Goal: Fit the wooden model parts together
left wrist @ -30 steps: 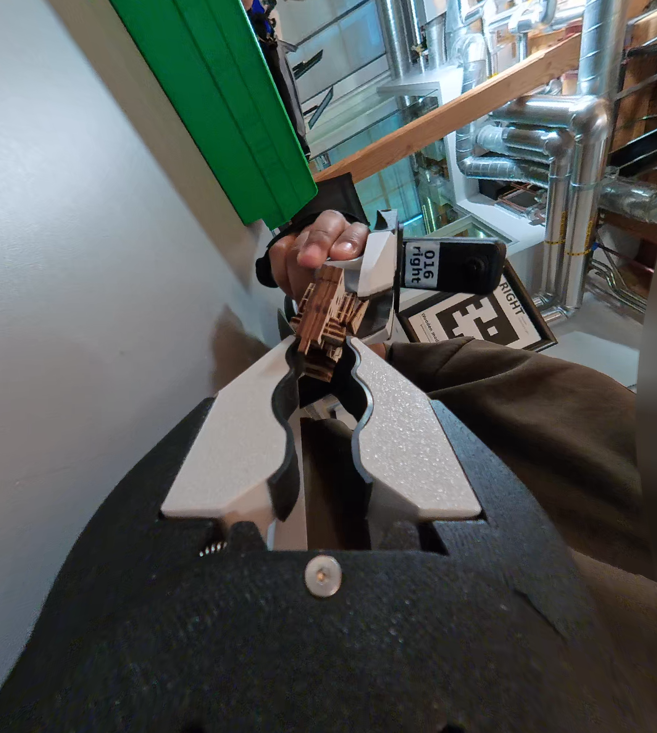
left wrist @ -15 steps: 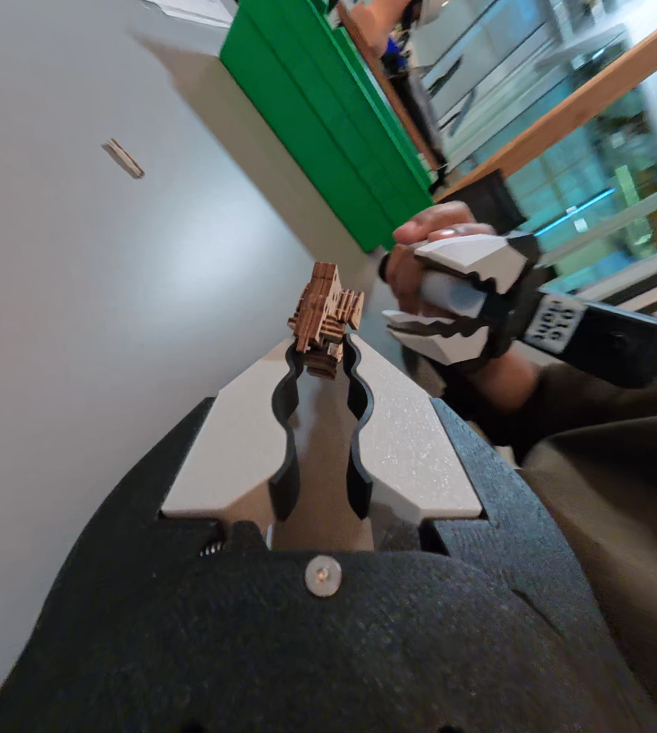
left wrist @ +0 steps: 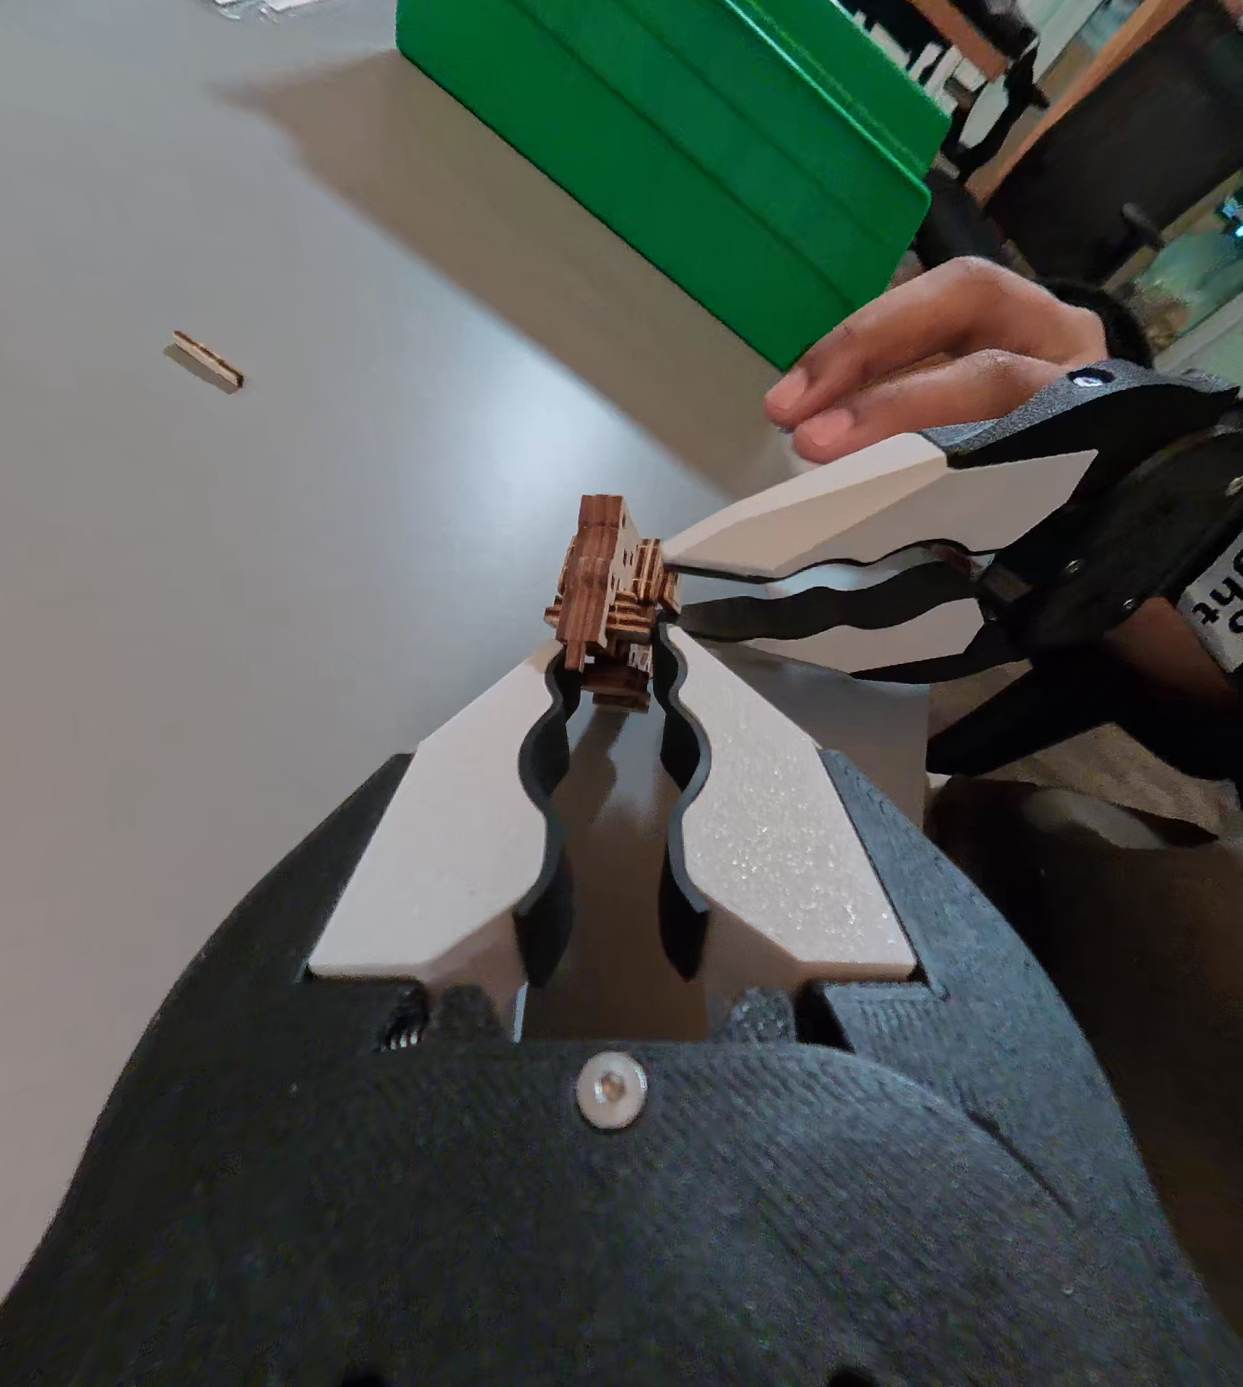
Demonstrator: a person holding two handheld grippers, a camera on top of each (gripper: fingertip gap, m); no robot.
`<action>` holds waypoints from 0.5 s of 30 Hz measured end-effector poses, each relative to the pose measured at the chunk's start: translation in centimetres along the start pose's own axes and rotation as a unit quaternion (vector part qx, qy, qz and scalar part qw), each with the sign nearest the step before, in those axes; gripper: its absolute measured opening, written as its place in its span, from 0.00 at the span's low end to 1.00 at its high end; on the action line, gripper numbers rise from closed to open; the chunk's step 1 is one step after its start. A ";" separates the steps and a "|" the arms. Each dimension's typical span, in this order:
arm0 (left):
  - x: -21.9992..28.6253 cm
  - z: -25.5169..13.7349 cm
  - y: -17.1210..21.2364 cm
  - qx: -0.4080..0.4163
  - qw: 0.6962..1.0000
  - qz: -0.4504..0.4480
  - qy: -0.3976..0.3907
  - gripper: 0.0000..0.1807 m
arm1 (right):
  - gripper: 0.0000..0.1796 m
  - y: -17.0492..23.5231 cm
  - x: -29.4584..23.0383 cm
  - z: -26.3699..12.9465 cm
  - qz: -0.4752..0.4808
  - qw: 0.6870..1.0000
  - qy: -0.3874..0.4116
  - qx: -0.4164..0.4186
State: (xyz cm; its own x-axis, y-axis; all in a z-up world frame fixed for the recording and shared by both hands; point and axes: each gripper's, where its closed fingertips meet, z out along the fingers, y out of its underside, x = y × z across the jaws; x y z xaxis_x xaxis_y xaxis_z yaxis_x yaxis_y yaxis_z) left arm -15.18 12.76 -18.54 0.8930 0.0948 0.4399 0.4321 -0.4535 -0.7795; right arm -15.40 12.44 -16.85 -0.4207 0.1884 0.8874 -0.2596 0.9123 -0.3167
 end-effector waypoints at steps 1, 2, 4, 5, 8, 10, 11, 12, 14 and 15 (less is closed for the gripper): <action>0.0 0.0 0.0 -0.002 1.000 0.007 -0.005 0.10 | 0.08 0.0 0.0 0.0 -0.007 1.000 0.001 -0.002; 0.1 0.0 0.0 -0.005 1.000 0.013 -0.006 0.10 | 0.08 0.0 -0.1 -0.1 -0.011 1.000 0.002 -0.004; 0.1 0.0 0.1 -0.005 1.000 0.019 -0.005 0.10 | 0.08 0.0 -0.1 -0.1 -0.011 1.000 0.001 -0.005; 0.1 0.0 0.1 -0.006 1.000 0.021 -0.003 0.10 | 0.08 -0.1 -0.1 -0.1 -0.011 1.000 0.001 -0.004; 0.1 0.0 0.0 -0.002 1.000 0.015 -0.003 0.09 | 0.08 -0.1 -0.1 -0.1 0.000 1.000 -0.003 -0.002; 0.0 -0.1 -0.3 0.009 1.000 -0.008 -0.002 0.09 | 0.08 0.0 0.2 -0.1 0.037 0.999 -0.005 0.002; 0.0 -0.1 -0.5 0.016 0.999 -0.027 0.005 0.09 | 0.08 0.0 0.4 0.0 0.059 0.998 -0.005 0.005; 0.0 -0.2 -0.8 0.025 0.998 -0.050 0.016 0.09 | 0.08 0.0 0.7 0.0 0.078 0.997 -0.005 0.008; 0.0 -0.4 -1.2 0.039 0.993 -0.102 0.041 0.09 | 0.08 -0.1 1.1 0.0 0.109 0.994 -0.003 0.015; 0.0 -0.5 -1.3 0.044 0.990 -0.124 0.053 0.09 | 0.08 -0.2 1.2 0.0 0.116 0.993 -0.001 0.017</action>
State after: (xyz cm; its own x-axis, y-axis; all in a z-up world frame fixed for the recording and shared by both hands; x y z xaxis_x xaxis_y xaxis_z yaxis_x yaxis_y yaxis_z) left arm -15.79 12.93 -17.25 0.7426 0.0981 0.6625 0.6493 -0.3481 -0.6762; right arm -15.85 12.54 -15.68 -0.4746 0.3911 0.7885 -0.1841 0.8319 -0.5234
